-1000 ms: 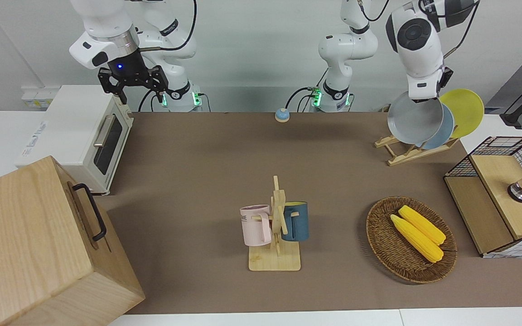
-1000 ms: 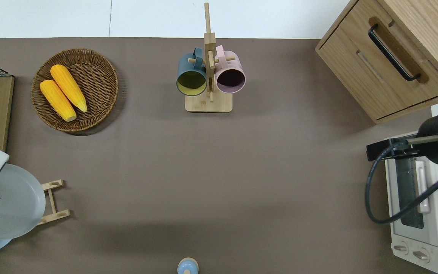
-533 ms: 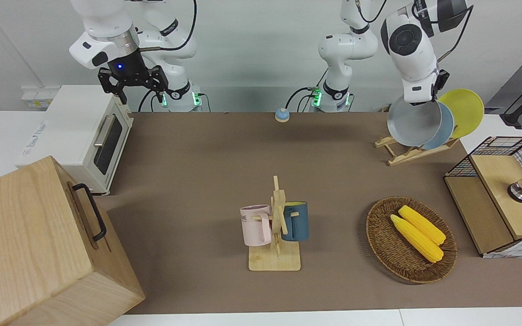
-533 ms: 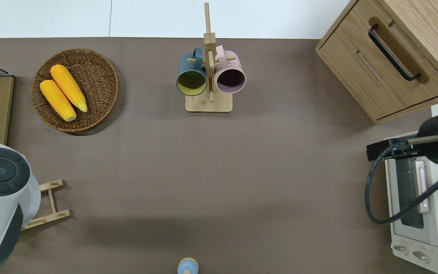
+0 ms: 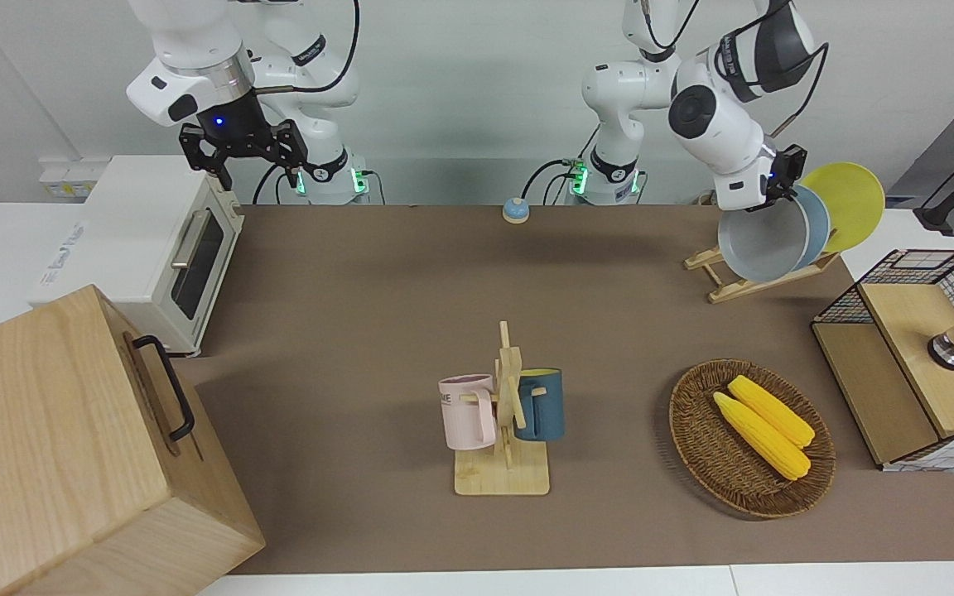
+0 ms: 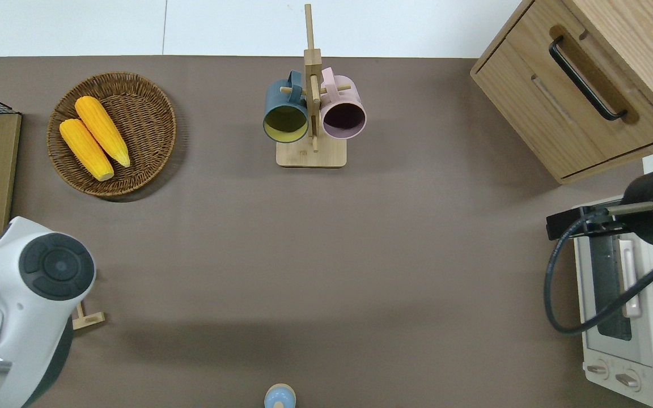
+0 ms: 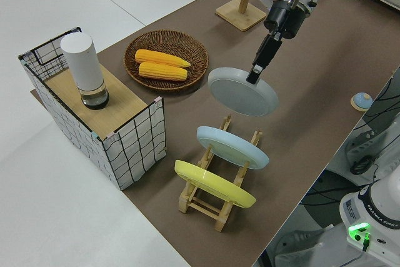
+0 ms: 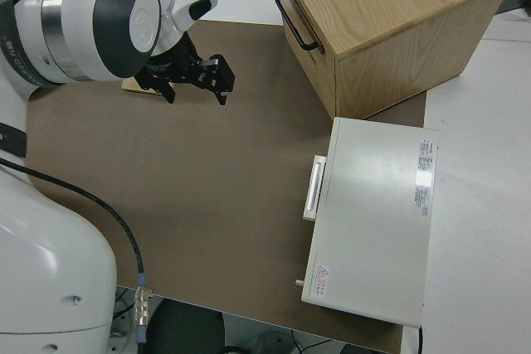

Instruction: Pick gray plate from table and place it on lower plate rack with left arm

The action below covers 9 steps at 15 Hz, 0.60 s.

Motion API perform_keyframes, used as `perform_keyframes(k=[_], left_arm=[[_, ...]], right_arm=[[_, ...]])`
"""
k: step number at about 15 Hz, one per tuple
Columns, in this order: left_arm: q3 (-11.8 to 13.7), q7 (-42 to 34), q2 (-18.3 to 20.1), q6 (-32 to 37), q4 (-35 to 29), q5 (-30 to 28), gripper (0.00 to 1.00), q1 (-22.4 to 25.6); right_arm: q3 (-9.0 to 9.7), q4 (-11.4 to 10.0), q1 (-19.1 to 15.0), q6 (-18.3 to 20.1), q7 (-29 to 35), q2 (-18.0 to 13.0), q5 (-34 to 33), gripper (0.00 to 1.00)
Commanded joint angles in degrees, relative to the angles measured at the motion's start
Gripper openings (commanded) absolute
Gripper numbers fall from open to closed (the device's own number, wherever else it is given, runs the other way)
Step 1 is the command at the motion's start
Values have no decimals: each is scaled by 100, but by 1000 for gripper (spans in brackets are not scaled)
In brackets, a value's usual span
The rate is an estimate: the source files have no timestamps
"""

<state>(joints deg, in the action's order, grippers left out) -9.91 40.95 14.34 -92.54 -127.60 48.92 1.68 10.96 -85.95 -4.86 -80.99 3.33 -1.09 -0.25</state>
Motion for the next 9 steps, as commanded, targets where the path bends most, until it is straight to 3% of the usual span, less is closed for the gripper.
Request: perform_keyframes(k=[1, 9], left_arm=[[-72, 317, 130, 26, -318, 206, 0, -115], [-142, 616, 130, 26, -714, 461, 0, -151]], right_arm=[[38, 35, -41, 83, 1, -14, 43, 987], [38, 35, -41, 83, 1, -14, 43, 987]])
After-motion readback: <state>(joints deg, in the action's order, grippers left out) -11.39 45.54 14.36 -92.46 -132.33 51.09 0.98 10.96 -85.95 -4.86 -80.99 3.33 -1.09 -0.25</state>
